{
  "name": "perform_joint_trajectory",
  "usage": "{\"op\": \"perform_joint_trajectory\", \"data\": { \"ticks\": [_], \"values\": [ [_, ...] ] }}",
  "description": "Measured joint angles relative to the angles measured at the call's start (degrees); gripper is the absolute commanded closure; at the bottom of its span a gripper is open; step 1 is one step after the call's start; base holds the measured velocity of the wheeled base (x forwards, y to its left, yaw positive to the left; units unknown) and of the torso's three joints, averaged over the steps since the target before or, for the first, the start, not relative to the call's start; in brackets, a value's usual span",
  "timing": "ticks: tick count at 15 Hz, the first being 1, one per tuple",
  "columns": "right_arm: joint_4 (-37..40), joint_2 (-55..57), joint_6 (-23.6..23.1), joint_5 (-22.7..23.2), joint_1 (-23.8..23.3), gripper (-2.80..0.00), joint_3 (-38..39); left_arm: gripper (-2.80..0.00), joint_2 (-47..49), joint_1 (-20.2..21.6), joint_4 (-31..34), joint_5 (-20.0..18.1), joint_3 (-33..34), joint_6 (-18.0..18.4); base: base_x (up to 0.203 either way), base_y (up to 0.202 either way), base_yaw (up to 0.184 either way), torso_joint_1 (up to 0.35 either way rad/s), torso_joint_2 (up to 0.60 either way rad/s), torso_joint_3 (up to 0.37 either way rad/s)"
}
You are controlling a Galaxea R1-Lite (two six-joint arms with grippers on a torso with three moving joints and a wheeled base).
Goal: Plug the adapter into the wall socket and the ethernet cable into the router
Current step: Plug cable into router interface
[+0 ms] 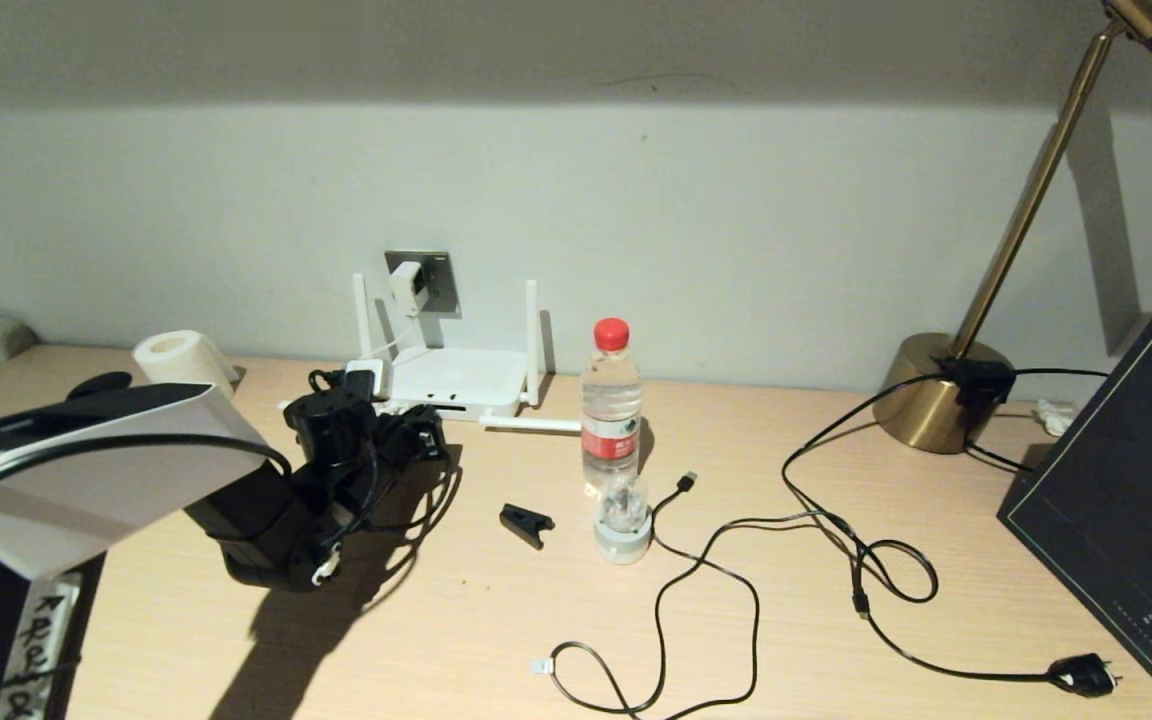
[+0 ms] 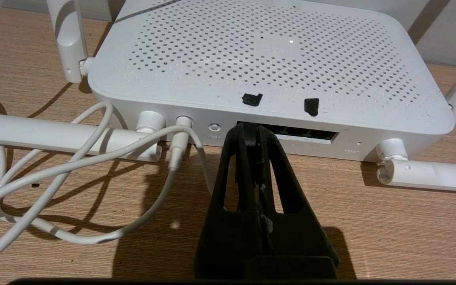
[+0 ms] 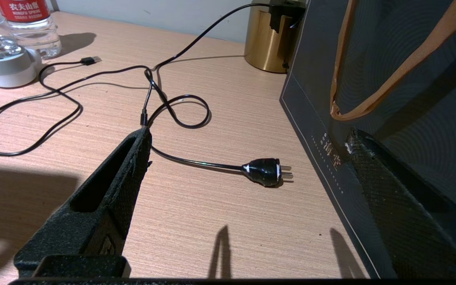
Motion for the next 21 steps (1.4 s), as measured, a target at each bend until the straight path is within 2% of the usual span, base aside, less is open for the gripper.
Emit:
{"op": "perform_joint_trajectory", "data": {
  "ticks": [21],
  "values": [
    [0.0, 0.0, 0.0, 0.0, 0.0, -2.80, 0.0, 0.00, 0.7, 0.2, 0.1, -0.2, -0.2, 0.0, 0.000, 0.000, 0.000, 0.000, 0.00, 0.000]
  ]
}}
